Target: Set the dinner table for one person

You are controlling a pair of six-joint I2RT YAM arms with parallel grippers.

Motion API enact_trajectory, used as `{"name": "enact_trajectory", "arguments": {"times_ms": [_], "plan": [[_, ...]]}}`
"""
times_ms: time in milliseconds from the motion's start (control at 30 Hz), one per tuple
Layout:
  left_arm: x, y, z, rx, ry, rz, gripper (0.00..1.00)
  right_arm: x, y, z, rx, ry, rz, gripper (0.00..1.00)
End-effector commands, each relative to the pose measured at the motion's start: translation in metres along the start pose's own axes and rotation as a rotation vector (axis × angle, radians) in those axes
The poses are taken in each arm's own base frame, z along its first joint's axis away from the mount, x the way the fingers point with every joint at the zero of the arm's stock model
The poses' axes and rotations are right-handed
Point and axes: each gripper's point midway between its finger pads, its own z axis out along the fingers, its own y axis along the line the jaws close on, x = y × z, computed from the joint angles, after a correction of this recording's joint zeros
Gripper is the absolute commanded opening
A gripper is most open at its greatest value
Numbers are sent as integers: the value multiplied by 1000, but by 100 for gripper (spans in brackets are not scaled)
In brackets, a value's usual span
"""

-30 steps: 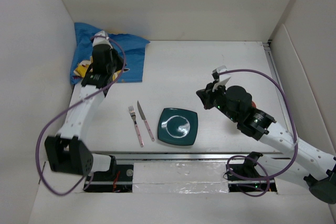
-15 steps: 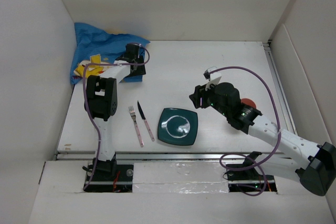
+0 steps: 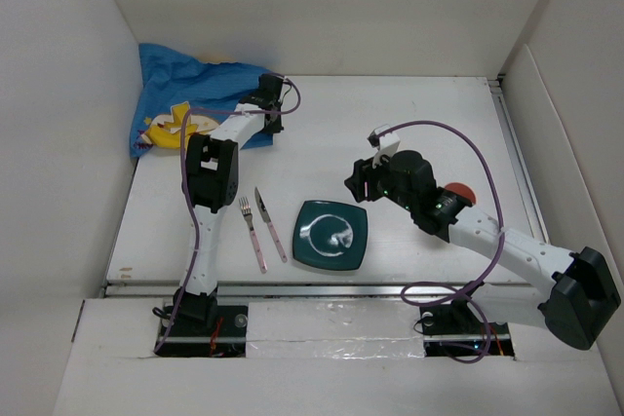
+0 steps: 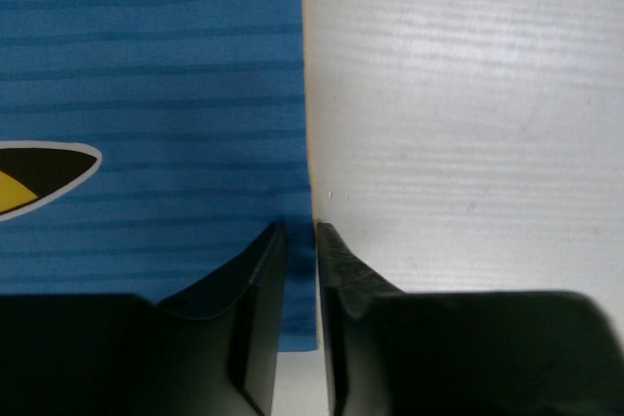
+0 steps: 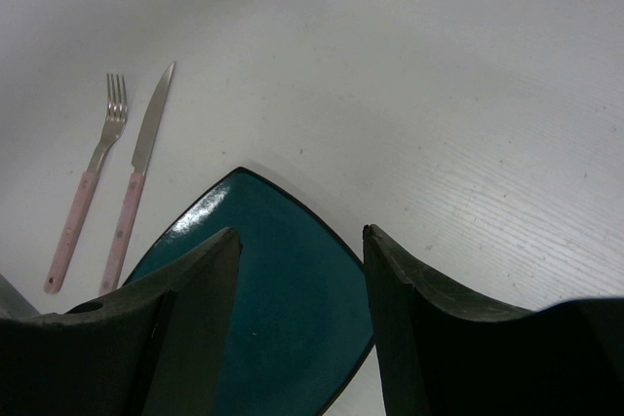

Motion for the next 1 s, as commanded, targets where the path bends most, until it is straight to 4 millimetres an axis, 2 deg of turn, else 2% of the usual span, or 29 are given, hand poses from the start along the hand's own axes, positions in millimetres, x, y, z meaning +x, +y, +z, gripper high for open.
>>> {"name": "enact_trajectory", "arguments": {"times_ms": [0, 33, 67, 100, 133, 200, 267, 300, 400, 467, 500, 533, 567, 600, 633, 667, 700, 733, 767, 800, 833, 867, 900, 933, 967], "plan": [[3, -9, 5, 6, 42, 7, 13, -33, -8, -7, 28, -107, 13, 59], [3, -16, 6, 12, 37, 18, 9, -34, -11, -8, 34, -110, 16, 59], [-7, -25, 3, 23, 12, 22, 0, -35, -11, -11, 31, -116, 20, 59], [1, -26, 11, 18, 40, 27, 0, -37, -11, -13, 33, -121, 25, 59], [-8, -39, 8, 59, 26, 23, 0, -38, -15, -15, 42, -132, 33, 59], [-8, -66, 6, 117, 18, 37, 0, -38, -16, -16, 46, -138, 35, 59], [-19, -100, -6, 204, -25, 53, 0, -40, -21, -17, 63, -143, 44, 59], [-22, -131, -18, 261, -62, 79, 0, -40, -25, -16, 77, -145, 49, 59], [-34, -197, -51, 413, -148, 130, 0, -40, -33, -14, 105, -141, 63, 59], [-43, -222, -67, 490, -187, 132, 0, -40, -40, -13, 126, -141, 75, 59], [-52, -228, -72, 514, -215, 109, 8, -38, -41, -13, 128, -137, 81, 59], [-57, -231, -79, 539, -226, 95, 21, -36, -41, -11, 131, -130, 84, 61], [-55, -232, -79, 545, -224, 88, 48, -35, -45, -11, 140, -128, 90, 61], [-71, -233, -97, 569, -274, 71, 58, -34, -45, -10, 141, -125, 94, 61], [-74, -232, -104, 571, -289, 64, 67, -29, -47, -8, 148, -115, 97, 62], [-70, -223, -100, 558, -279, 60, 72, -27, -48, -7, 152, -111, 103, 62], [-88, -215, -121, 565, -330, 42, 72, -26, -48, -7, 154, -113, 116, 62], [-92, -211, -131, 561, -348, 30, 72, -25, -53, -6, 168, -117, 124, 57], [-87, -191, -122, 527, -330, 6, 70, -19, -54, -3, 175, -108, 133, 51], [-110, -179, -153, 535, -403, -27, 68, -18, -54, -1, 176, -112, 153, 45], [-112, -166, -161, 526, -414, -75, 64, -17, -59, 0, 191, -115, 165, 17], [-91, -141, -144, 482, -366, -113, 52, -10, -60, 4, 196, -102, 173, 6], [-111, -126, -181, 499, -459, -167, 45, -10, -60, 7, 196, -110, 189, 0], [-79, -98, -161, 412, -410, -218, 37, -8, -63, 10, 209, -108, 198, 0], [-78, -84, -168, 408, -435, -325, 22, -8, -67, 14, 219, -109, 211, 0]]}}
